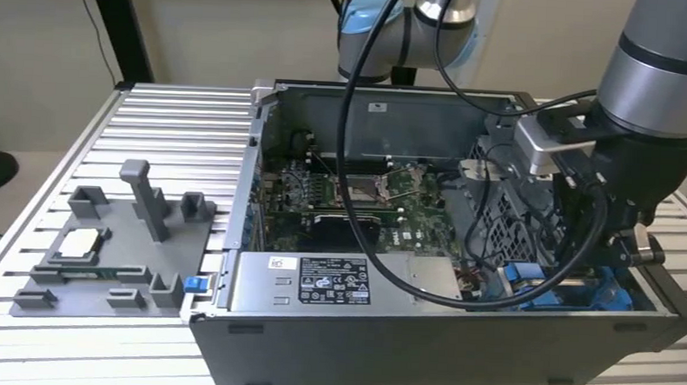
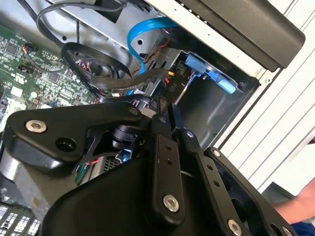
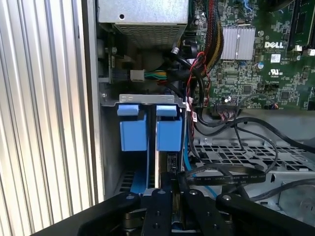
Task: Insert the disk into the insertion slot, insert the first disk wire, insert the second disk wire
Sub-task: 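Insert the second disk wire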
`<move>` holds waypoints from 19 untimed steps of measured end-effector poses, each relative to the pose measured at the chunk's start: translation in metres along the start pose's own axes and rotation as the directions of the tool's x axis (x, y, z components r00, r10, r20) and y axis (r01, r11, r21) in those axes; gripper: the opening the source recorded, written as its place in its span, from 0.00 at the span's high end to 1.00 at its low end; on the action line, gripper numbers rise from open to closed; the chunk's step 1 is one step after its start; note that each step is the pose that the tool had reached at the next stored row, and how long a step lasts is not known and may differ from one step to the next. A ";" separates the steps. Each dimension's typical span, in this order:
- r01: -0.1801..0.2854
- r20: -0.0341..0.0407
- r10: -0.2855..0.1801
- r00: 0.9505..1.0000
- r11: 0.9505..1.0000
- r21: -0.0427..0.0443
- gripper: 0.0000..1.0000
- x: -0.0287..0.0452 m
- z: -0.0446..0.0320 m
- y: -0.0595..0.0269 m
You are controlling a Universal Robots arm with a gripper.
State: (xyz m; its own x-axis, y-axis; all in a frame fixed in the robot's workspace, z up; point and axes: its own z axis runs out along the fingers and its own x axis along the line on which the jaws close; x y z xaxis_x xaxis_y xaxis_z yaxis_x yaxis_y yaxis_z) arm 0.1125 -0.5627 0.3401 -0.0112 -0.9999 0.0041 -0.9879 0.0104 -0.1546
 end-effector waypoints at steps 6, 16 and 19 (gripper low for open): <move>0.000 0.001 0.000 1.000 1.000 0.000 1.00 -0.0001 -0.0001 0.0001; 0.000 0.000 0.000 1.000 1.000 0.001 1.00 -0.0008 -0.0013 -0.0001; 0.000 0.000 0.000 1.000 1.000 0.003 1.00 -0.0017 -0.0014 -0.0001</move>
State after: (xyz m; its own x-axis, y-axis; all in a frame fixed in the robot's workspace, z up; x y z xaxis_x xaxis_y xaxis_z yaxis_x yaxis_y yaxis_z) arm 0.1124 -0.5611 0.3415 -0.0112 -0.9999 0.0037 -0.9874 0.0105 -0.1576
